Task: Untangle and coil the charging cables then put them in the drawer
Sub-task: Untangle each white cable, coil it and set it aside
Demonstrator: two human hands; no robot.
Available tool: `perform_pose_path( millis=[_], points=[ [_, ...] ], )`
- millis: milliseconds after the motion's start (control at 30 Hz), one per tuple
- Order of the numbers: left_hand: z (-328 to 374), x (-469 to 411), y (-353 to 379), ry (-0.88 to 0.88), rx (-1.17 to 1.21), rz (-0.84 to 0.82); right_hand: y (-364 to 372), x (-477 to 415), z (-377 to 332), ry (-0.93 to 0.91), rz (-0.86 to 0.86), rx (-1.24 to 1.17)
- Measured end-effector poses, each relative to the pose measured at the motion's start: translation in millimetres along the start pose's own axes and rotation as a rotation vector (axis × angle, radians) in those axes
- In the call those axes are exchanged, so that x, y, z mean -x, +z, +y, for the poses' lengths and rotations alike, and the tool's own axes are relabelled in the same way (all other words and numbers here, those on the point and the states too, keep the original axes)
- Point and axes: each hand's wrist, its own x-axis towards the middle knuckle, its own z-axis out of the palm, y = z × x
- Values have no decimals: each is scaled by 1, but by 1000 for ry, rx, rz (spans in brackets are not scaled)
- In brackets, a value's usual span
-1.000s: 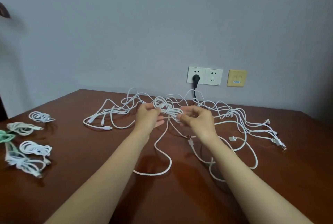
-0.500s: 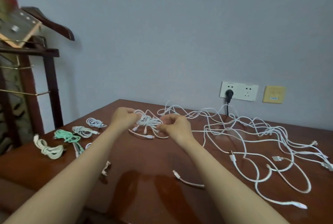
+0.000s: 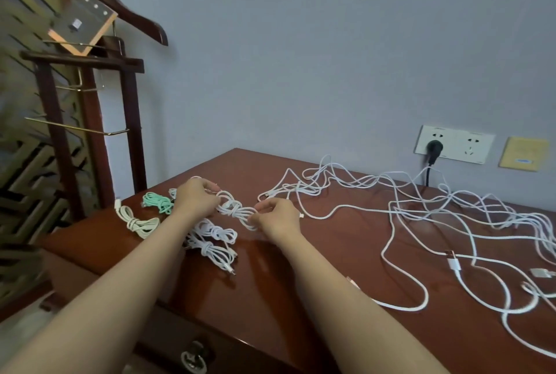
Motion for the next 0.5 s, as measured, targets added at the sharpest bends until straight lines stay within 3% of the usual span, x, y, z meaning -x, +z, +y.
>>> perform_pose_path(
  millis=[233, 500],
  points=[
    [-18, -10, 5, 38, -186, -28, 17, -9, 7, -39, 19, 108],
    [7, -2, 7, 169, -319, -28, -11, -13, 2, -77, 9, 238]
  ],
)
